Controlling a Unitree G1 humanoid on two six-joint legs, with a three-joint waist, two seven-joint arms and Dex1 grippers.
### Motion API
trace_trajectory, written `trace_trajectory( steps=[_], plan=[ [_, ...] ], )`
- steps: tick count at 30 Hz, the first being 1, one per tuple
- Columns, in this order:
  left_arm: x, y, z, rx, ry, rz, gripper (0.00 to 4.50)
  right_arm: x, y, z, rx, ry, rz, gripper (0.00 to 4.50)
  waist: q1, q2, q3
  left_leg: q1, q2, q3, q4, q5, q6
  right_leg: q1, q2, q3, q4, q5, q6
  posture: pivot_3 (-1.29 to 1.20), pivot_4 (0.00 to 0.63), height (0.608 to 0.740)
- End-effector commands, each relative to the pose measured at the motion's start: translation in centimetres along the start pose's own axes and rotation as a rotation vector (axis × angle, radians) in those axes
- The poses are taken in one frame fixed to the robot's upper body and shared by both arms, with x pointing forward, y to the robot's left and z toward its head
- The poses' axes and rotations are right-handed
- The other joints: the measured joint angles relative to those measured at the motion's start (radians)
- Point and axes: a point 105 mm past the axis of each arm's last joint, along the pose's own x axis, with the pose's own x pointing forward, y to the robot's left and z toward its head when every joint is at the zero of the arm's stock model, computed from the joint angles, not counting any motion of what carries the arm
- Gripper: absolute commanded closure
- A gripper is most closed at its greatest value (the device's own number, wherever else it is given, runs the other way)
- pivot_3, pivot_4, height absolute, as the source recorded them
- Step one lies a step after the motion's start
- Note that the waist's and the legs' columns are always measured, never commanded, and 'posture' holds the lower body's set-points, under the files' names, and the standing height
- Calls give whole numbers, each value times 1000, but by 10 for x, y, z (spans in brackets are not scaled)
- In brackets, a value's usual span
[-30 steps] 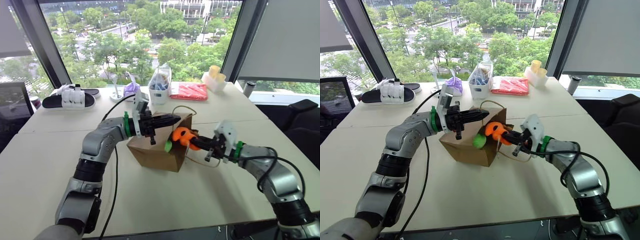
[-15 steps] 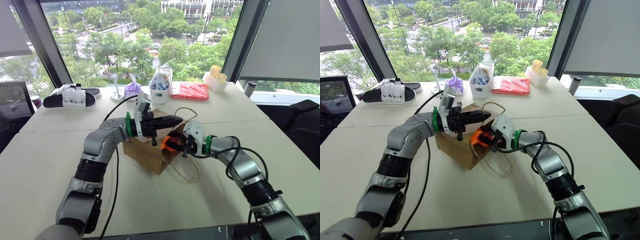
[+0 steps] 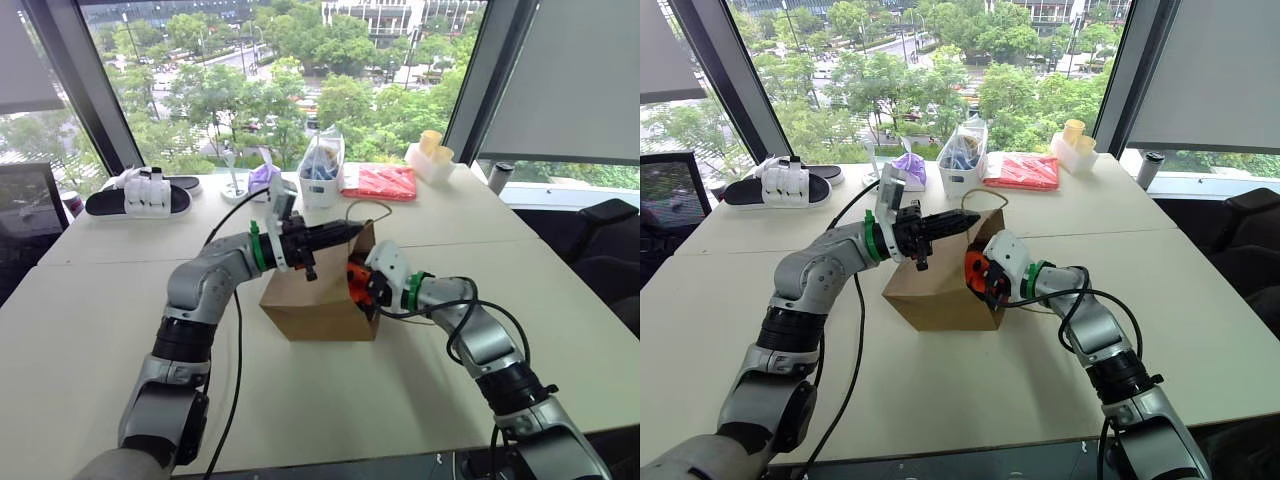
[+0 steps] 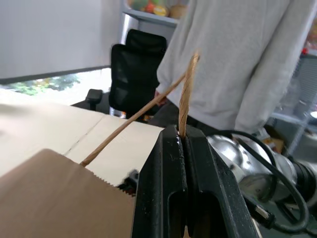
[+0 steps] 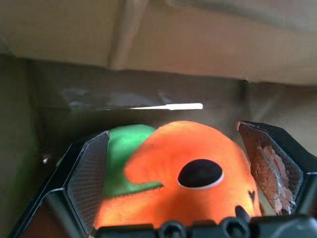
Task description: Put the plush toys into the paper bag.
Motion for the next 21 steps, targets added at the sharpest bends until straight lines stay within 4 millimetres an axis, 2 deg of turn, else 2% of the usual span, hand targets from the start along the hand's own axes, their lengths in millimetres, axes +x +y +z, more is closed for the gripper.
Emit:
trace_trajectory(
  steps=[1, 7, 10, 12, 14, 15, 18, 21],
  plan=[
    [-2, 0, 18, 29, -56, 11, 4500, -24, -19, 22, 21, -90, -115, 34, 2, 0, 0, 0, 0, 0, 0, 0, 0, 0, 0, 0, 0, 0, 0, 0, 150, 740],
    [-6, -1, 15, 24, -57, 22, 4500, -62, -35, 37, 160, -192, -243, 34, 1, 0, 0, 0, 0, 0, 0, 0, 0, 0, 0, 0, 0, 0, 0, 0, 150, 740],
    [-7, -2, 12, 21, -54, 23, 4500, -74, -39, 44, 220, -230, -278, 34, 1, 0, 0, 0, 0, 0, 0, 0, 1, 0, 0, 0, 0, 0, 0, 0, 150, 740],
    [-7, -2, 11, 22, -51, 22, 4500, -92, -48, 47, 335, -287, -353, 34, 1, 0, 0, 0, 0, 0, 0, -2, 3, 0, 0, 0, 0, 0, 0, 0, 150, 740],
    [-7, -3, 10, 27, -47, 19, 4500, -115, -53, 36, 464, -296, -442, 34, 5, 0, 0, 0, 0, 0, -1, -3, 4, 0, 0, 0, 0, 0, 0, 0, 150, 740],
    [-7, -4, 9, 30, -45, 16, 4500, -125, -52, 24, 523, -260, -480, 34, 10, 0, 0, 0, 0, -1, -1, -3, 4, 0, -1, 0, 0, 0, 0, 0, 150, 740],
    [-7, -5, 6, 33, -35, 8, 4500, -148, -38, -12, 644, -129, -567, 34, 23, 0, 0, 0, 0, -1, -1, -3, 5, 2, -1, 0, -1, 0, 0, 0, 150, 740],
    [-7, -6, 4, 31, -30, 2, 4500, -161, -22, -33, 775, -108, -621, 34, 24, 0, 0, 0, 0, 0, -1, -3, 6, 1, -1, 1, -2, 0, 0, 0, 150, 740]
  ],
)
